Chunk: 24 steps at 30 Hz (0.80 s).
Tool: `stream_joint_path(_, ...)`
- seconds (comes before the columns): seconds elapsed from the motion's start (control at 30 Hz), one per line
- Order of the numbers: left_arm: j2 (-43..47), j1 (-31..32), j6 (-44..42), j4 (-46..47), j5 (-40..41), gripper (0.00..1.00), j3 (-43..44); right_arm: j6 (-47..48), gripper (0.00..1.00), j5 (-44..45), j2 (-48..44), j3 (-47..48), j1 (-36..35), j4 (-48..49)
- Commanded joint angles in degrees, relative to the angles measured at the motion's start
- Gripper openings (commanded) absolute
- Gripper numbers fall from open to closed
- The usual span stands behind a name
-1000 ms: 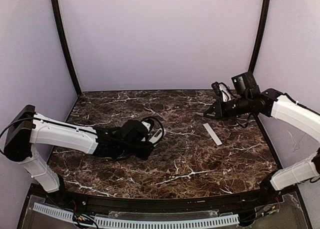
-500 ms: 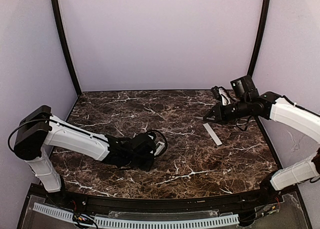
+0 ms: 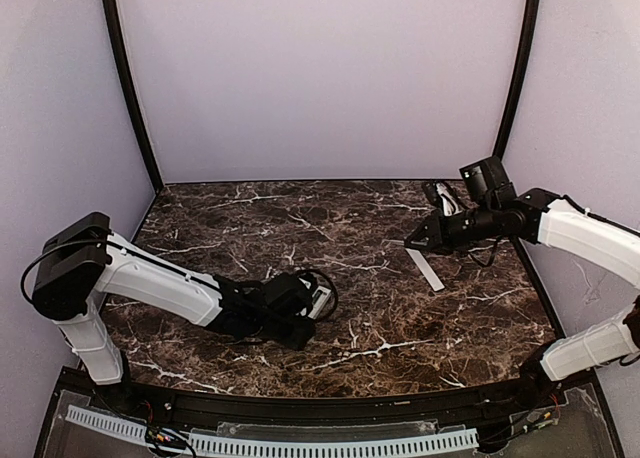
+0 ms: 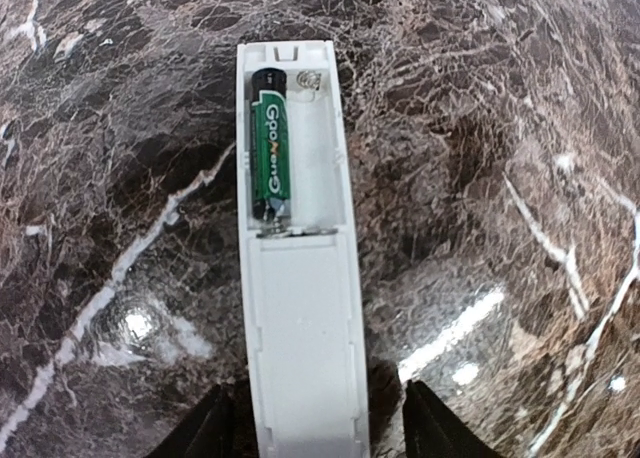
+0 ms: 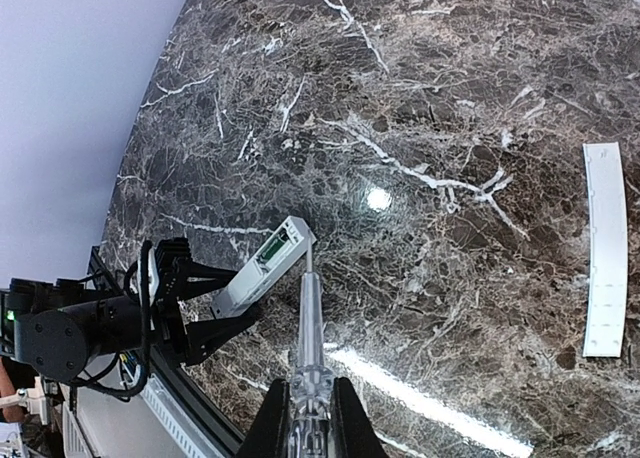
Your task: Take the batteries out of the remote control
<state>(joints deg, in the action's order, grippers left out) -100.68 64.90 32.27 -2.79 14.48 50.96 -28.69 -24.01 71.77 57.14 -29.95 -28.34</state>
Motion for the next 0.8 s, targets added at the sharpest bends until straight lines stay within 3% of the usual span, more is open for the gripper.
stream_joint_path(0.0,0.11,0.22,-0.90,-1.33,-2.49,0.66,-1.28,-2.27,0.00,-1.50,-0.60,-1.61,0.08,2.75)
stream_joint_path(0.03,0.46,0.22,-1.03,-1.43,-2.34,0.73,-1.19,-2.44,0.00,-1.50,-0.59,-1.71,0.07,2.76)
stream_joint_path(0.1,1.01,0.27,-1.22,-1.35,-1.87,0.77,-0.90,-2.69,0.00,-1.34,-0.58,-1.90,0.01,2.92)
stream_joint_path(0.2,1.32,0.10,-1.91,-1.80,-1.68,0.78,0.24,-3.10,0.00,-1.24,-0.50,-1.88,-0.09,2.99)
stream_joint_path(0.77,-4.13,-5.39,-11.19,0.19,-9.84,0.58,3.83,-5.71,0.00,-0.75,2.00,-1.72,-3.41,5.36)
